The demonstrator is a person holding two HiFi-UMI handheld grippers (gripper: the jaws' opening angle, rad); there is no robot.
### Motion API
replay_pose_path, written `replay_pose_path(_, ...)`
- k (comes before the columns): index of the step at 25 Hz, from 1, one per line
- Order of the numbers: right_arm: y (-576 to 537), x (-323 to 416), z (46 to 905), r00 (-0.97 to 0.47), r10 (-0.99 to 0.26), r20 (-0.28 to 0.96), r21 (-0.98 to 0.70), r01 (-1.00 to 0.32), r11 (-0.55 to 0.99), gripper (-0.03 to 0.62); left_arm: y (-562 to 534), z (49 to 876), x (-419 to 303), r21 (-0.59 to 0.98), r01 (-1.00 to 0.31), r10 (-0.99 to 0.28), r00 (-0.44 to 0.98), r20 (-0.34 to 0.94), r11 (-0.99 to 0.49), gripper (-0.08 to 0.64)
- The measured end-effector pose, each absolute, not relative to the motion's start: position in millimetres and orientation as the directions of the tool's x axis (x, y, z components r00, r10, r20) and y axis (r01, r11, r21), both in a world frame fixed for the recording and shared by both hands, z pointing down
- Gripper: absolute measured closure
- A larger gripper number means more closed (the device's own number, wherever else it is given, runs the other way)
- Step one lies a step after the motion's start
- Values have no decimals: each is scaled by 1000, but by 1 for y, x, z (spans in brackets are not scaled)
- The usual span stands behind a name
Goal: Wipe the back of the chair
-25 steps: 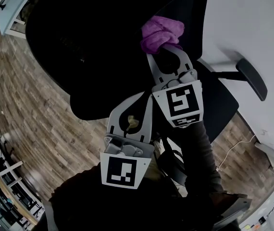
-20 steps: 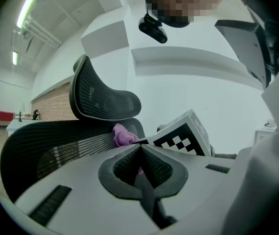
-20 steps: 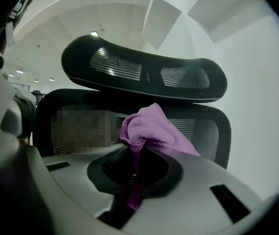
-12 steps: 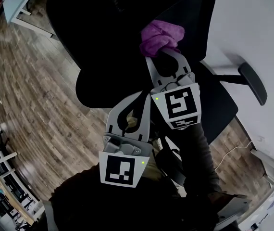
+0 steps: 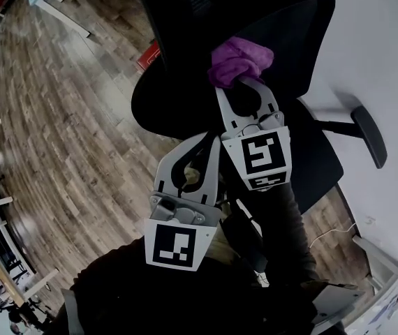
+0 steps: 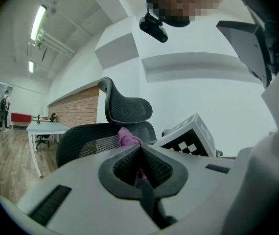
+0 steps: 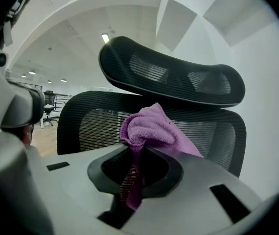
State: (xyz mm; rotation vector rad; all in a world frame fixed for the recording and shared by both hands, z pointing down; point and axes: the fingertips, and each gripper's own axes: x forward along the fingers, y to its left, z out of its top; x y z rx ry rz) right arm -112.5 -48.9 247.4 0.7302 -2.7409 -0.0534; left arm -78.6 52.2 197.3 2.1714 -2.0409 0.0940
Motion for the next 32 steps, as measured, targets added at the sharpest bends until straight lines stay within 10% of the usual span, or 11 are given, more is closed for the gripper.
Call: replay_pose_path(32,32,-154,250,-894,-366,260,87,-356,931,546,139,199,-116,38,-984,-971,-166,172,175,551)
